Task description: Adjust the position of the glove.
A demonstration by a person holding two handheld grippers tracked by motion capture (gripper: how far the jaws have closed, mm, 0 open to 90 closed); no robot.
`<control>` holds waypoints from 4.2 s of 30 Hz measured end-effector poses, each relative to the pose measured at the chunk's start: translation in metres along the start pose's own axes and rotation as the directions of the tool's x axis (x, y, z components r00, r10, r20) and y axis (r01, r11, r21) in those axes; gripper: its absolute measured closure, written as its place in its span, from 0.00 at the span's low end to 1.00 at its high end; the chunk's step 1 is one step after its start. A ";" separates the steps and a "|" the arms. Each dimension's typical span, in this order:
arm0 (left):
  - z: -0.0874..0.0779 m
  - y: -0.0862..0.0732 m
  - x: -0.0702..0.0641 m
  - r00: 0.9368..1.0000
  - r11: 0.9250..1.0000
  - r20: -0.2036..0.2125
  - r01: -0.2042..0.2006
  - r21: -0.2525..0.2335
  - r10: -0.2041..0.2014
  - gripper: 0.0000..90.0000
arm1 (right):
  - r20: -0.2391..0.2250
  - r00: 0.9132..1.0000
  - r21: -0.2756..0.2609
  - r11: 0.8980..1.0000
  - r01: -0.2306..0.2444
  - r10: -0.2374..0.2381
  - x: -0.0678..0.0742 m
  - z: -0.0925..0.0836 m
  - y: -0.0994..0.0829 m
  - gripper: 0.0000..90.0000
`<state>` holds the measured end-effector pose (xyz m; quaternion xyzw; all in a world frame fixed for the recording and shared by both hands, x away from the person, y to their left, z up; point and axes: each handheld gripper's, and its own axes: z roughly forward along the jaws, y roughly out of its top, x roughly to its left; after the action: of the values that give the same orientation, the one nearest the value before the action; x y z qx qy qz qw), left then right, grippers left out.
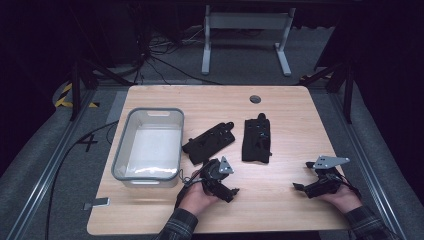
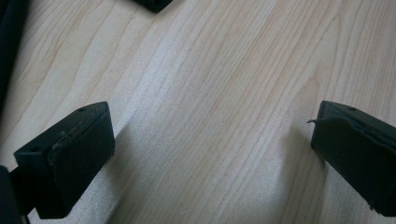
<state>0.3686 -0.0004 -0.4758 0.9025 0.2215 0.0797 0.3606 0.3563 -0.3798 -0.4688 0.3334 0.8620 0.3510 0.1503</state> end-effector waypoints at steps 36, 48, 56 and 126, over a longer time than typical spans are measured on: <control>0.000 0.000 0.000 1.000 1.000 -0.004 0.004 0.000 -0.004 0.00 | -0.134 0.987 -0.062 0.994 0.086 -0.093 0.001 0.013 0.061 1.00; 0.000 0.000 0.000 1.000 1.000 -0.004 0.004 0.000 -0.004 0.00 | -0.160 0.979 -0.078 0.990 0.116 -0.127 0.004 0.034 0.083 1.00; 0.000 0.000 0.000 1.000 1.000 -0.004 0.004 0.000 -0.004 0.00 | -0.160 0.979 -0.067 0.990 0.121 -0.130 0.003 0.051 0.096 0.99; 0.000 0.000 0.000 1.000 1.000 -0.004 0.003 0.000 -0.003 0.00 | -0.199 0.973 0.021 0.992 0.121 -0.114 0.019 -0.002 0.030 0.99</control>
<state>0.3681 -0.0003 -0.4758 0.9020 0.2238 0.0809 0.3603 0.3552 -0.3517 -0.4461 0.2478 0.8966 0.3584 0.0790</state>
